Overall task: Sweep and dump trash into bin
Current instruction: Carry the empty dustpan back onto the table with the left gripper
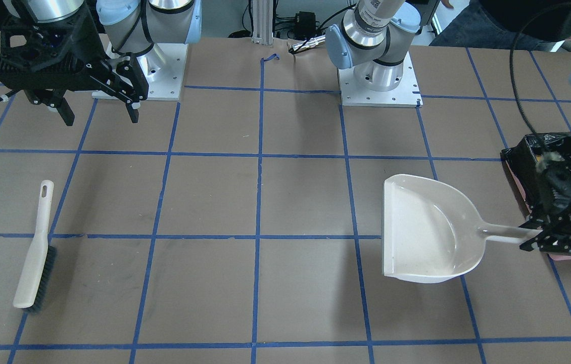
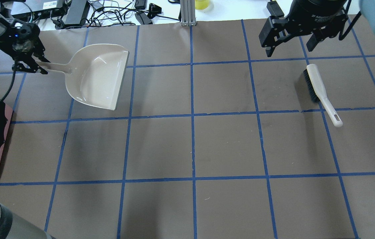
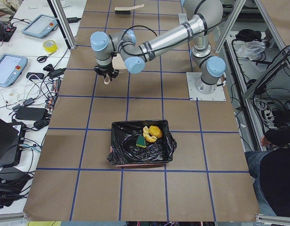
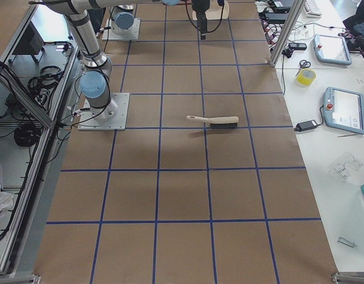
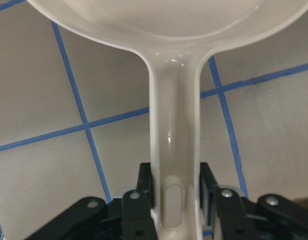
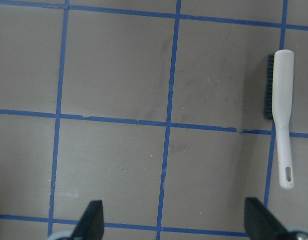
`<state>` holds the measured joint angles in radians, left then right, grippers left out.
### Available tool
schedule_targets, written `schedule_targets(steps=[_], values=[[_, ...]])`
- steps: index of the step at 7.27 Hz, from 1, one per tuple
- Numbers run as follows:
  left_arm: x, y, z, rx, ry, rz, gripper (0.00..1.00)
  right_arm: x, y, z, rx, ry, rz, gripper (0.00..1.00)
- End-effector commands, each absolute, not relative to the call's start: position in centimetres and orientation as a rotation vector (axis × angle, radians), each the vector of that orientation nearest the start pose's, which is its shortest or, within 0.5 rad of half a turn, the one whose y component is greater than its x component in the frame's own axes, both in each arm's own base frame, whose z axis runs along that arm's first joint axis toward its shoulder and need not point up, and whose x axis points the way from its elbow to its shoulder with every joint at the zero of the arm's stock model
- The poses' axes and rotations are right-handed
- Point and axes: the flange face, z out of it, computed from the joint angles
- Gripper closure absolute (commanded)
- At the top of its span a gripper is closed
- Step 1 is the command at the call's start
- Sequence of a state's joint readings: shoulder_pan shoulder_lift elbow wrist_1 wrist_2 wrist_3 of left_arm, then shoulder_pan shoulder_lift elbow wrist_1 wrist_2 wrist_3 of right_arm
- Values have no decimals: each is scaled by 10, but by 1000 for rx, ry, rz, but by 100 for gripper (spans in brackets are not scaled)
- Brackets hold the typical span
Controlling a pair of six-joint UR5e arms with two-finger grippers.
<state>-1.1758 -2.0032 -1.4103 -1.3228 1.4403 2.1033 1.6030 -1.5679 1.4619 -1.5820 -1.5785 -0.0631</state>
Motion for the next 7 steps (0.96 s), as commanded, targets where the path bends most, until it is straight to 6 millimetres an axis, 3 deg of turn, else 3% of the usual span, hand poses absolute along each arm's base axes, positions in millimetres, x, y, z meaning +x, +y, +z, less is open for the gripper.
schedule_targets(steps=[1,2,4,6,7], values=[[96,-692,301,-2269,-2064,63,100,149,-499,539,-146,3143,-176,0],[84,-703,286,-2163,-2164,24,100,149,-498,540,-149,3142,-181,0],[65,-715,261,-2173,-2150,10,100,149,-498,540,-149,3142,-181,0],[48,-714,250,-2154,-2148,-12,100,148,-496,542,-151,3148,-184,0],[29,-713,255,-2194,-2133,-49,100,148,-493,547,-149,3140,-198,0]])
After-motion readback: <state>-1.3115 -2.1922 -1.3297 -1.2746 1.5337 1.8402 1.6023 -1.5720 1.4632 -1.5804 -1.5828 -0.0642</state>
